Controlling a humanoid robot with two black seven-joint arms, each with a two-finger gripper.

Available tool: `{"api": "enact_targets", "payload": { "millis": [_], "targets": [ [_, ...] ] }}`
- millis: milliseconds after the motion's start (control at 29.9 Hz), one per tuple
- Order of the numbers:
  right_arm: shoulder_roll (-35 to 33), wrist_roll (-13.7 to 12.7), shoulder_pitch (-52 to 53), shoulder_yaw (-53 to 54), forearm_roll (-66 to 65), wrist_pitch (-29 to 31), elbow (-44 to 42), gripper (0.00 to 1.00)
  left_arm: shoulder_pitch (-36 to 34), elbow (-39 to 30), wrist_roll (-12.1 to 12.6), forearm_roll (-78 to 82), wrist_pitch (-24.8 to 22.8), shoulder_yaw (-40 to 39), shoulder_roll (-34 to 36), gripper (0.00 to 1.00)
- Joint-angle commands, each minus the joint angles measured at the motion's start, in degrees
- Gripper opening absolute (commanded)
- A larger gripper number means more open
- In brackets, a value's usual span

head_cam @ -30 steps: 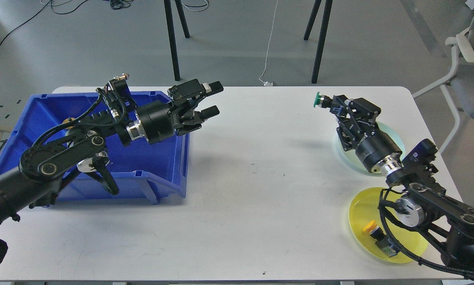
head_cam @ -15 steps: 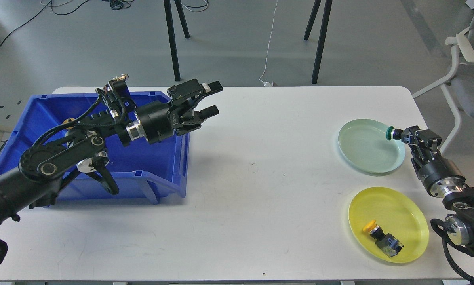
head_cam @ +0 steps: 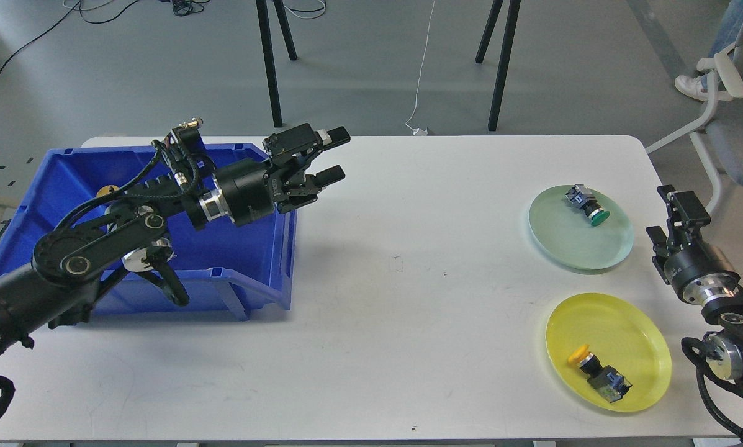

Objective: Pass button and place on color plate
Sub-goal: 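Open the right gripper and withdraw it from the pale green plate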

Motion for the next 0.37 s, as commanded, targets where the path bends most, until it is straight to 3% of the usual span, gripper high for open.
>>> {"api": "enact_targets", "payload": {
  "millis": [0, 134, 334],
  "targets": [
    [-1.74, 0.01, -1.08, 8.95, 5.32, -0.31, 14.84, 0.98, 1.58, 0.15, 0.01, -5.72, 0.0, -1.55, -0.08, 0.94],
    [-0.25, 0.01, -1.53, 15.65, 6.12, -0.23, 25.68, 0.98, 5.1, 0.06, 0.01, -15.3, 0.0, -6.82, 0.01, 0.95],
    [5.11, 0.01, -1.53, 17.42, 6.12, 0.03, 26.92, 0.98, 11.25, -0.28, 0.01, -19.19, 0.0, -14.73, 0.01, 0.98]
  ]
}}
